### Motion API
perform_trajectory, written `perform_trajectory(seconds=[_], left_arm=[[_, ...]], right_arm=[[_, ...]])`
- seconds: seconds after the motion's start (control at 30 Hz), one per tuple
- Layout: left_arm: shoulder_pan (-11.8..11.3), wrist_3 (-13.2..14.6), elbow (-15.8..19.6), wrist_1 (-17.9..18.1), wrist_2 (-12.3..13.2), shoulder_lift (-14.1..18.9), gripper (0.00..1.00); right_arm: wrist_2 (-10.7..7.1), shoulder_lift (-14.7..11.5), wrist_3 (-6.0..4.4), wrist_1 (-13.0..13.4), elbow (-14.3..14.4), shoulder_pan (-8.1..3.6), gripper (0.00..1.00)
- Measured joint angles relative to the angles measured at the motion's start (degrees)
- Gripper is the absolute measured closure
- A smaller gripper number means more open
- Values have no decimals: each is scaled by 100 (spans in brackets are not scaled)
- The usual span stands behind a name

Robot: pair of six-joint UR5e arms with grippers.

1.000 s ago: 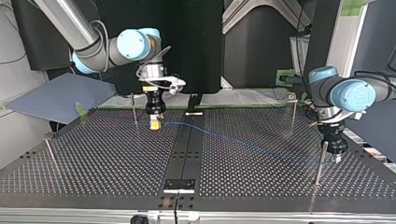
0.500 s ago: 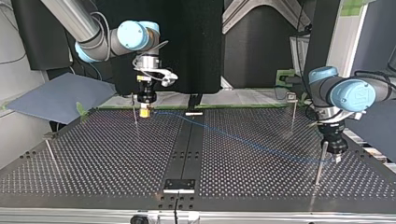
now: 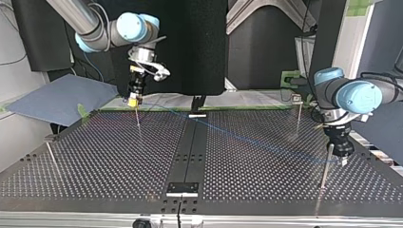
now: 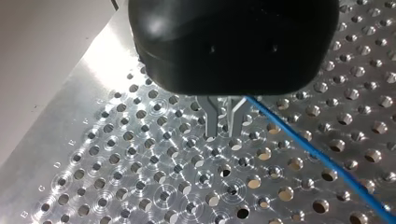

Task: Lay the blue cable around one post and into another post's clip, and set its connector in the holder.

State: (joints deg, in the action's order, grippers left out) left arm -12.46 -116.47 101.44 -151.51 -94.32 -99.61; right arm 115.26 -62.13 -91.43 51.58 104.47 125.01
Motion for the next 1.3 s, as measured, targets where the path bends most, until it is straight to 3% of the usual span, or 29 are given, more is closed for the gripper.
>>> perform_trajectory(seconds=[0.17, 0.43, 0.8, 1.0, 1.17, 1.3], left_arm=[[0, 17, -1, -16, -3, 0, 85], [0, 19, -5, -20, -3, 0, 85], [0, 27, -10, -20, -3, 0, 85], [0, 28, -11, -20, -3, 1, 85], [-2, 28, -11, -20, -3, 0, 85], [-1, 28, -11, -20, 1, 0, 85]], right_arm=[[272, 188, 70, 280, 282, -109, 100], [423, 550, -28, 657, 658, -229, 100], [656, 1077, -17, 1185, 1185, -368, 100], [840, 1341, -65, 1450, 1449, -503, 100], [859, 1591, -68, 1677, 1699, -680, 100], [739, 1771, -63, 1740, 1882, -853, 100]])
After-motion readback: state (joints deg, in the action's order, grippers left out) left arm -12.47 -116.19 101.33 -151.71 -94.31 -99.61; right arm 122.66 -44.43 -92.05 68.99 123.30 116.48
